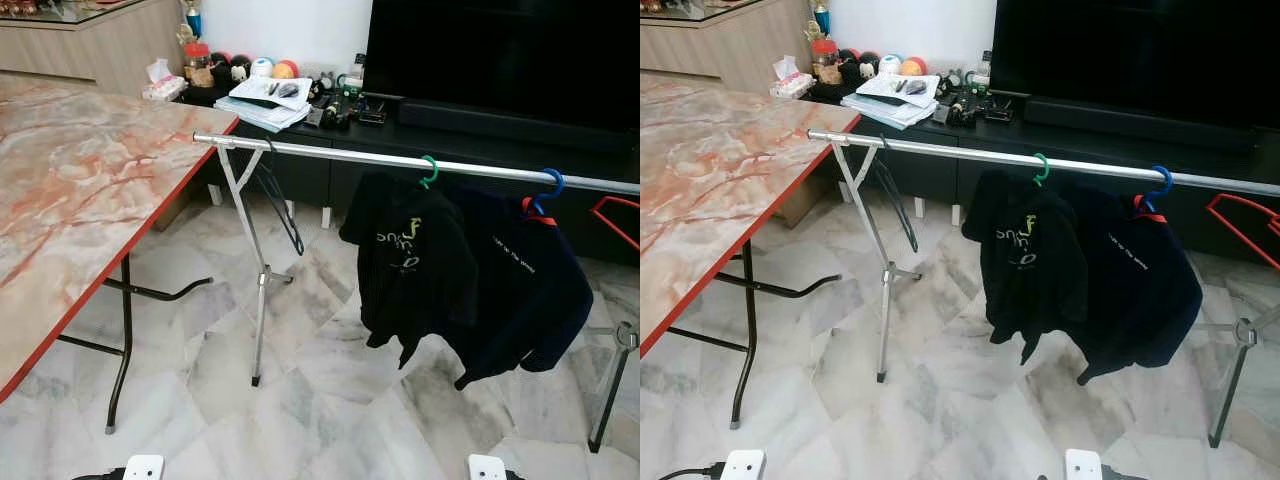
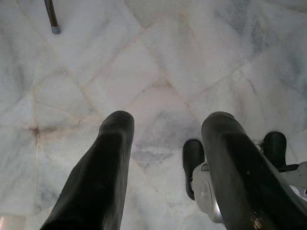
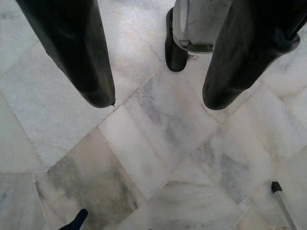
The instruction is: Hang hanger
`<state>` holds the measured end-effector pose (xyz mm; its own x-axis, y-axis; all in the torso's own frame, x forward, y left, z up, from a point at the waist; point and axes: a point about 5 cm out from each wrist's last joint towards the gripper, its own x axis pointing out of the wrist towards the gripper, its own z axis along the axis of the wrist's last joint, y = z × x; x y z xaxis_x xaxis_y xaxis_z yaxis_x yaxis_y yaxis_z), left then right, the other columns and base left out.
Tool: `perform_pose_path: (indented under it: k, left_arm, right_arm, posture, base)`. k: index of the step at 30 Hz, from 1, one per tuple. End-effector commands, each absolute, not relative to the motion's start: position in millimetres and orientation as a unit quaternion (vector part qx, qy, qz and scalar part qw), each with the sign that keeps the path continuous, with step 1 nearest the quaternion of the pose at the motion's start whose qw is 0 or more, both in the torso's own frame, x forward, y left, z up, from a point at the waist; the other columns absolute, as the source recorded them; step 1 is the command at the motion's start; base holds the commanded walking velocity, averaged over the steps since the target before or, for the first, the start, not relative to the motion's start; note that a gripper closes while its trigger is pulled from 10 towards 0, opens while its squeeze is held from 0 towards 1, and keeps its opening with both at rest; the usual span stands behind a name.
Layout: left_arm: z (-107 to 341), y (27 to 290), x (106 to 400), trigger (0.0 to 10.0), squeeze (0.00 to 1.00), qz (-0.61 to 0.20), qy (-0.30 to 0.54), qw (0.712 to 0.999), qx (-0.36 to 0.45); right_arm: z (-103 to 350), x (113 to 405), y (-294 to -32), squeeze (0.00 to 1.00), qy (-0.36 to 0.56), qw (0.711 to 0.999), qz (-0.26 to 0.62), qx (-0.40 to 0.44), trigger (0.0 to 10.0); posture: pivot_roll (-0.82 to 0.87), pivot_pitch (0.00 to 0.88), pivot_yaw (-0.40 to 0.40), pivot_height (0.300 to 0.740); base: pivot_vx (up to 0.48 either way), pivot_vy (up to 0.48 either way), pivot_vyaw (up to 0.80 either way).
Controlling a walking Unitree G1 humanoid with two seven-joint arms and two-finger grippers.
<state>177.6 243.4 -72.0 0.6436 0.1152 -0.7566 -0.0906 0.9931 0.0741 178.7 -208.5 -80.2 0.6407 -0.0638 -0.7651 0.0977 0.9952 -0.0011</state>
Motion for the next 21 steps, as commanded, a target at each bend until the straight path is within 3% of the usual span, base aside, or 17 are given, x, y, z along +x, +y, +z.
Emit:
perform_pose_path:
  k: [1, 21]
  left_arm:
    - [-75.9, 243.9, 170.1, 10.0, 0.0, 0.061, 0.431, 0.9, 0.013]
    - [-75.9, 243.2, 170.1, 10.0, 0.0, 0.06, 0.429, 0.901, 0.005]
  right_arm:
    - [-82.4, 174.1, -208.1, 0.0, 0.427, 0.903, -0.047, 0.022, 10.0]
    - [-82.2, 174.6, -208.3, 0.0, 0.426, 0.903, -0.047, 0.02, 10.0]
  posture:
    - [-0.02, 0.087, -0.003, 0.74]
    - [-0.02, 0.078, -0.002, 0.74]
  base:
    - [0.0, 0.0, 0.0]
    - [0.0, 0.0, 0.0]
